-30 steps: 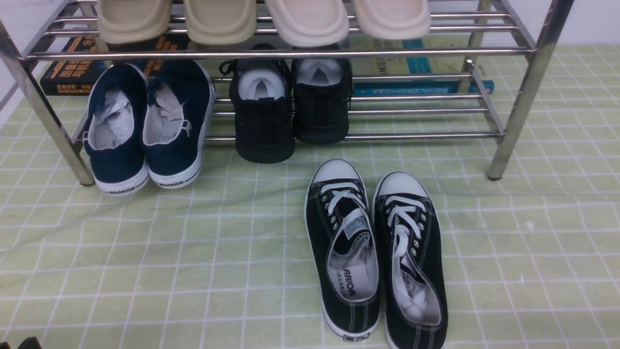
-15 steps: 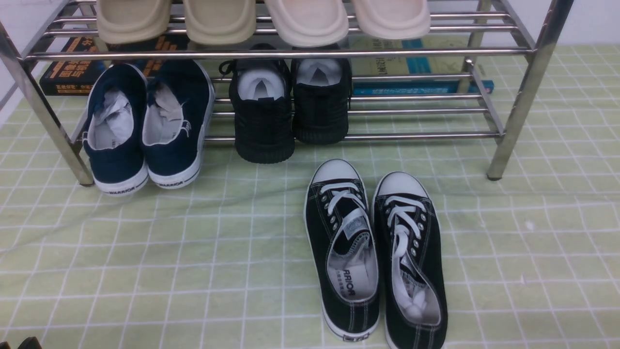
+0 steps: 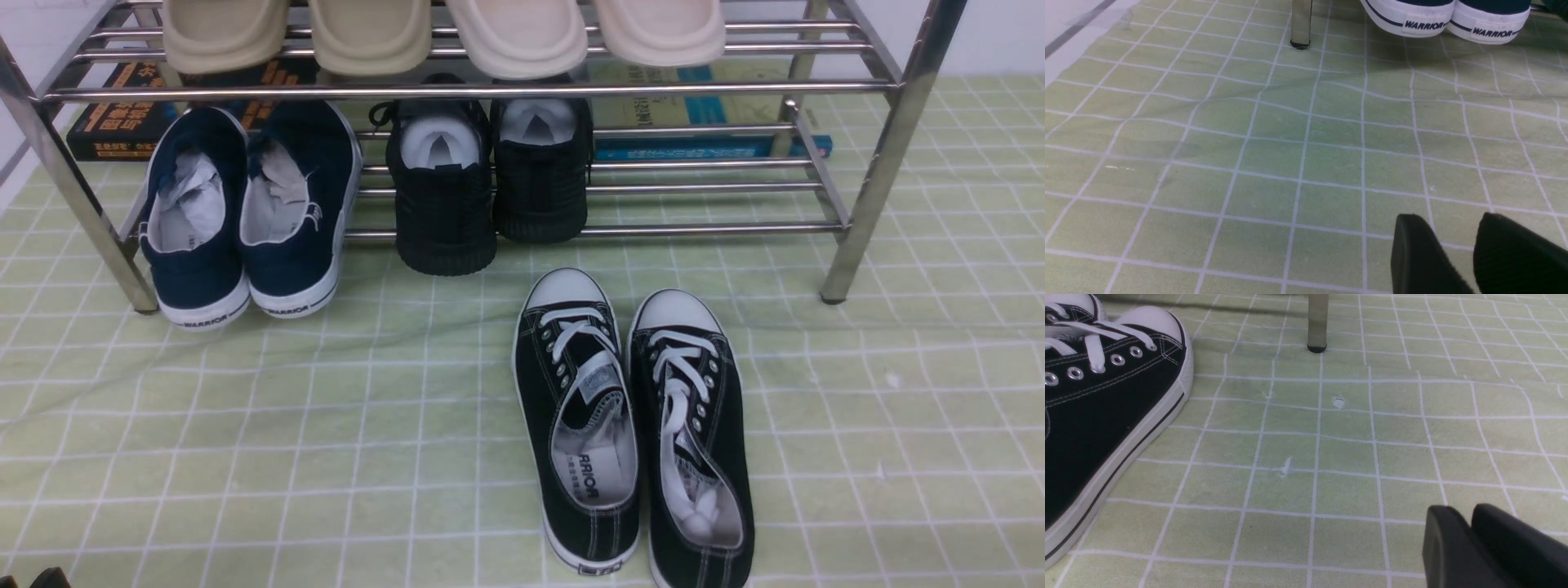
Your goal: Take the shoes off the shelf with your hand from the green coffee tablecloth.
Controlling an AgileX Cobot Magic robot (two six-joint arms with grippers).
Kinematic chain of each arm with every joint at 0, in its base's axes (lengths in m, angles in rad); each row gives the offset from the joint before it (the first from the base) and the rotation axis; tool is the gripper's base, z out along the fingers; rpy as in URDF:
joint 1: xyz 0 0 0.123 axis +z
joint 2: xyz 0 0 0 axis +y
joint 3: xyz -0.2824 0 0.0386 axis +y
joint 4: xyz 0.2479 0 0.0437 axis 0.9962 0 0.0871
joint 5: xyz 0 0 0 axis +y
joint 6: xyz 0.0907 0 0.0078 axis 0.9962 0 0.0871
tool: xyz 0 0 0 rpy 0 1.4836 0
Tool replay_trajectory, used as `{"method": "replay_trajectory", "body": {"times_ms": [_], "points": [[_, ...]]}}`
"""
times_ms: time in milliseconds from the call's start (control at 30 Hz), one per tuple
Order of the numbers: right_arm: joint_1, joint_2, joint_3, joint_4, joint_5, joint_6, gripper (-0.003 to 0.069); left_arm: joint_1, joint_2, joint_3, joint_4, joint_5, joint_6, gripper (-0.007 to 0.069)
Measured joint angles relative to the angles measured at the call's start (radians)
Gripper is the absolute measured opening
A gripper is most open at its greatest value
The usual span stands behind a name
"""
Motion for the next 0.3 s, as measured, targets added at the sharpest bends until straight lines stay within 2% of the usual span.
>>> {"method": "replay_trajectory", "body": {"times_ms": [300], "points": [[0.000,0.000,0.000,0.000,-0.001,0.000,0.0125,0.000,0.000,0.000,0.000,0.000,0.000,0.0242]]}}
